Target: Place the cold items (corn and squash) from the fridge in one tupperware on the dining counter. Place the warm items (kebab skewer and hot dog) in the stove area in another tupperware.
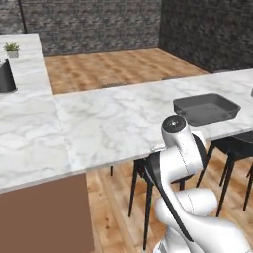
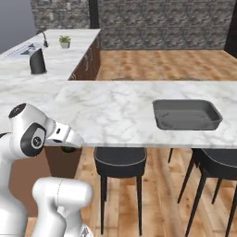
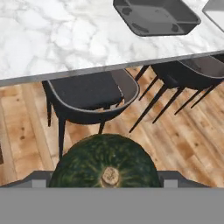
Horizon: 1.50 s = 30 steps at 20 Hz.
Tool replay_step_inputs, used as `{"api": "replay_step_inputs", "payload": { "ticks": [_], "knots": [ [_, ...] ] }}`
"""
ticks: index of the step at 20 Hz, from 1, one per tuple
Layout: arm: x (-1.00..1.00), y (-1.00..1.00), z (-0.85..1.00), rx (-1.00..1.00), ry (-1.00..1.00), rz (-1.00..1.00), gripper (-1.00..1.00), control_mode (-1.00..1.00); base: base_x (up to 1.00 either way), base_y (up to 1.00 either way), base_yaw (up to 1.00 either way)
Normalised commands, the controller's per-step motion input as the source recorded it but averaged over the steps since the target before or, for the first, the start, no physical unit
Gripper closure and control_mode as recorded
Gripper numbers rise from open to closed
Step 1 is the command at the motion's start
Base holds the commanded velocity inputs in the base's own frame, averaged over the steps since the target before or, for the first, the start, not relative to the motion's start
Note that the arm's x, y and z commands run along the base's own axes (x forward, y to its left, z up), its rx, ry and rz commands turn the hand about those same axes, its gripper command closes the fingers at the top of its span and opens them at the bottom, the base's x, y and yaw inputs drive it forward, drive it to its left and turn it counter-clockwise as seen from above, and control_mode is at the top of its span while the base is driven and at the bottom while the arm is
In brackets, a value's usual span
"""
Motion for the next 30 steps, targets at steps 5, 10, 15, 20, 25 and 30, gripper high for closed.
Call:
{"api": "replay_step_inputs", "payload": {
  "ticks": [5, 10, 15, 20, 25, 30],
  "knots": [
    [0.0, 0.0, 0.0, 0.0, 0.0, 0.0, 1.0, 1.0, 0.0, -1.0, 0.0],
    [0.0, 0.0, 0.0, 0.0, 0.0, 0.0, 1.0, 1.0, 0.0, -1.0, 0.0],
    [0.0, 0.0, 0.0, 0.0, 0.0, 0.0, 1.0, 1.0, 0.0, -1.0, 0.0],
    [0.0, 0.0, 0.0, 0.0, 0.0, 0.0, 1.0, 1.0, 0.0, -1.0, 0.0],
    [0.0, 0.0, 0.0, 0.0, 0.0, 0.0, 1.0, 1.0, 0.11, -1.0, 0.0],
    [0.0, 0.0, 0.0, 0.0, 0.0, 0.0, 1.0, 1.0, 0.23, -0.82, 0.01]
  ]
}}
